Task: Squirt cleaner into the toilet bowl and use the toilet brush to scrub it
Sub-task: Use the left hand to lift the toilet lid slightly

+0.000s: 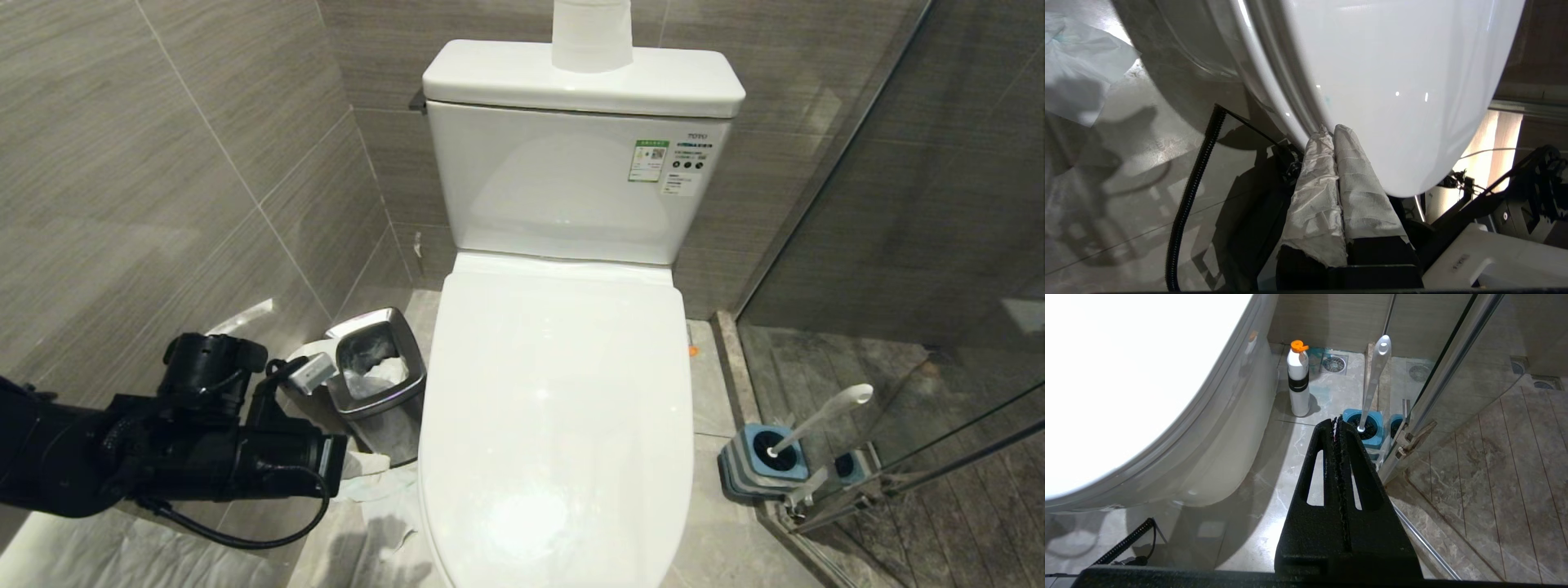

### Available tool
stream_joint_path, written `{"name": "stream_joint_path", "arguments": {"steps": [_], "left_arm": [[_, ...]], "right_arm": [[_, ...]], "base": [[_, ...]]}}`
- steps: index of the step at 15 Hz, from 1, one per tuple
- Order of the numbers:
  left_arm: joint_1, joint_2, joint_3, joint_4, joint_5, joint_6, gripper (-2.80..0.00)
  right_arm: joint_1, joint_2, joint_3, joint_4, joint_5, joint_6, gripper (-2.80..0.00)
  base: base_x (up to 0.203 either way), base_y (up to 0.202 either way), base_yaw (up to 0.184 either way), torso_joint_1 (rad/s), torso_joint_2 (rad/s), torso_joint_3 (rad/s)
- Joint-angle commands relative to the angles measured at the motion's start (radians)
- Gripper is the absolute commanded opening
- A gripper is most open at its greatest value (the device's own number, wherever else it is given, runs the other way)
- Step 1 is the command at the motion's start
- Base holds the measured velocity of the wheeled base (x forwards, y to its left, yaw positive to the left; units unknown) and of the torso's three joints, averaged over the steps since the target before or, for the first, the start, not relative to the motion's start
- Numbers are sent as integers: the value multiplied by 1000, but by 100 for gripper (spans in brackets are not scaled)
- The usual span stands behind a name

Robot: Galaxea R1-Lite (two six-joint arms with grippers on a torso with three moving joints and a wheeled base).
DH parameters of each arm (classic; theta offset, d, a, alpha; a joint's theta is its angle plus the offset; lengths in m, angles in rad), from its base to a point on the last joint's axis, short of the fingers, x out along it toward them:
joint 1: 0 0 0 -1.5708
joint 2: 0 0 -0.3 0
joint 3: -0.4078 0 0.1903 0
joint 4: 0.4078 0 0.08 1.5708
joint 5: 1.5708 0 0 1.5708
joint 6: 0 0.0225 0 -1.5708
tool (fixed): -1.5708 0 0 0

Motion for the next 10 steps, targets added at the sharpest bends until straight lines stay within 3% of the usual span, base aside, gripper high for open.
{"name": "stream_joint_path", "arguments": {"steps": [1,4,10], "left_arm": [[42,54,-5,-10,-22,-2,-280],[87,83,-14,-9,-86,-6,-280],[98,84,-18,-9,-198,-102,-280]], "right_arm": [[0,1,0,0,-1,0,-280],[0,1,0,-1,-1,0,-280],[0,1,0,0,-1,0,-280]], "base": [[0,0,0,0,0,0],[0,0,0,0,0,0],[0,0,0,0,0,0]]}}
